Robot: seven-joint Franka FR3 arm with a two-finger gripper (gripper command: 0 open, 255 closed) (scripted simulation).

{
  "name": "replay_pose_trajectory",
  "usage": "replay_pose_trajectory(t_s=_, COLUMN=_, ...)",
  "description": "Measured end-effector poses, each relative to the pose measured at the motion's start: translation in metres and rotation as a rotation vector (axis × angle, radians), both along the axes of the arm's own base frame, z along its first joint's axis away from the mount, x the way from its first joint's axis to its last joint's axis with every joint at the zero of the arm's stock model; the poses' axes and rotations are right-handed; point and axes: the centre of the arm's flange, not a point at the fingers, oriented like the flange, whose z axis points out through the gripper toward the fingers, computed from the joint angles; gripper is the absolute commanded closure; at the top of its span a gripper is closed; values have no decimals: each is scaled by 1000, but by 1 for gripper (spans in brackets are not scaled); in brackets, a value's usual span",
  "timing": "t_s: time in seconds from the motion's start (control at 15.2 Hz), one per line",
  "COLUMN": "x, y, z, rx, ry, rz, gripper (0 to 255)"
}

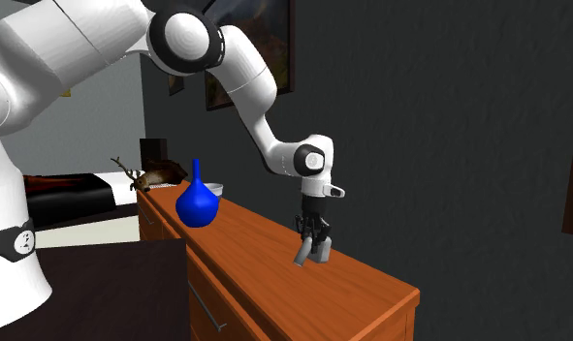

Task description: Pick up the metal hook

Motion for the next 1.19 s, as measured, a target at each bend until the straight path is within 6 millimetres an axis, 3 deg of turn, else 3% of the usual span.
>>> replay_pose_trajectory(t_s=0.59, x=0, y=0, z=2, rx=0, ry=0, rz=0, gripper=255)
replay_pose_trajectory(t_s=1.19, x=0, y=1, z=47, rx=0, ry=0, rz=0, gripper=255)
